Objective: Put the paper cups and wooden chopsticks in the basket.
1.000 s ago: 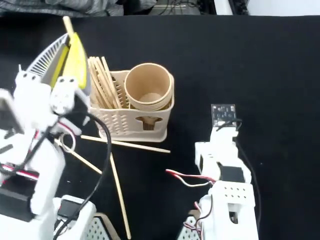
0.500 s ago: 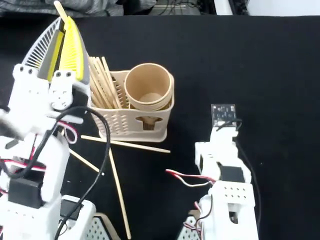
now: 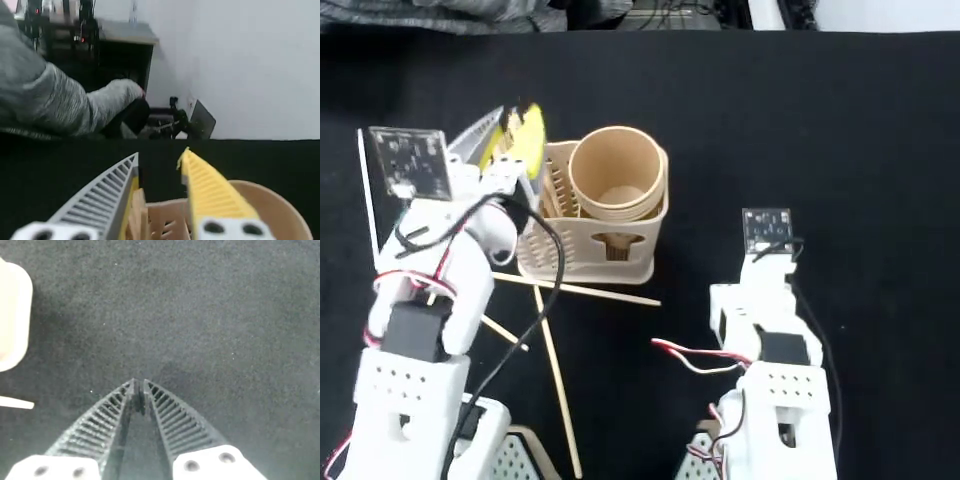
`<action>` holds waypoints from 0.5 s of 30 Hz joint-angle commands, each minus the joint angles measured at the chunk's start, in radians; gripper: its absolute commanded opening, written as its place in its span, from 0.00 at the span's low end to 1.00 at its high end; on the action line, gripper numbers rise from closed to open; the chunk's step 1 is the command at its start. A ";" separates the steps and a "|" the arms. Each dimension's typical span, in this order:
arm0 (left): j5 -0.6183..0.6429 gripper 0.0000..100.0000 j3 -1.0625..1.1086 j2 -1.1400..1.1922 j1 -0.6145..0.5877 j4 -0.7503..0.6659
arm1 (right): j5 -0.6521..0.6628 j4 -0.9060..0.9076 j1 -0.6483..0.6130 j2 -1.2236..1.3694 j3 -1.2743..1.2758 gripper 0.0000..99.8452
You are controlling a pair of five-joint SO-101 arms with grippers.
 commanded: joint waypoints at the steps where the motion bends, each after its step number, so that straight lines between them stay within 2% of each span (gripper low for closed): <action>1: 0.023 0.21 -0.203 -0.009 -0.058 0.261 | 0.000 -0.017 -0.014 -0.002 -0.005 0.02; 4: 0.023 0.23 -0.354 -0.009 -0.127 0.459 | 0.000 -0.017 -0.014 -0.002 -0.005 0.02; 9: 0.017 0.23 -0.486 -0.009 -0.361 0.675 | 0.000 -0.017 -0.014 -0.002 -0.005 0.02; 12: 0.012 0.23 -0.461 -0.009 -0.541 0.775 | 0.000 -0.018 -0.009 -0.002 -0.007 0.02; 15: -0.043 0.22 -0.302 -0.009 -0.679 0.792 | 0.000 -0.048 -0.008 -0.002 0.004 0.02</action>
